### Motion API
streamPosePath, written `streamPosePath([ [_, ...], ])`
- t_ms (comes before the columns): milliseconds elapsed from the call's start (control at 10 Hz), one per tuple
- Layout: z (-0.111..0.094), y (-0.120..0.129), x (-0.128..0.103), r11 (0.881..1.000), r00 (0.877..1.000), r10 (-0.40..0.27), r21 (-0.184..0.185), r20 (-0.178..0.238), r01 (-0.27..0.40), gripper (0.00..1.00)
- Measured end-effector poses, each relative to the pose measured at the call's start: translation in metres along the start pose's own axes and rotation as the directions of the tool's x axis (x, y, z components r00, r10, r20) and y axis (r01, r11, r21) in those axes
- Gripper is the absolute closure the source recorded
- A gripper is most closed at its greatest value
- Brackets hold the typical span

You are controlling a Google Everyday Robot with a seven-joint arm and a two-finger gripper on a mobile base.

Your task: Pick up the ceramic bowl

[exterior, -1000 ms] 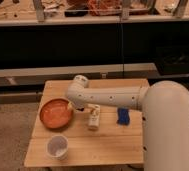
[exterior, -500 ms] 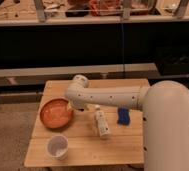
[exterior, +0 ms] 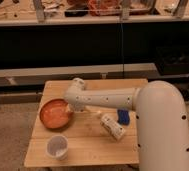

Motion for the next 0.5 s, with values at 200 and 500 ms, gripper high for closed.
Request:
streamPosePath([
  [200, 0.0059, -0.0061, 0.0006, 1.0, 1.0, -0.006, 0.004, -0.002, 0.006, 0.2],
  [500, 0.0091, -0.0033, 0.0014, 1.0, 1.0, -0.007, 0.003, 0.0, 0.007, 0.21],
])
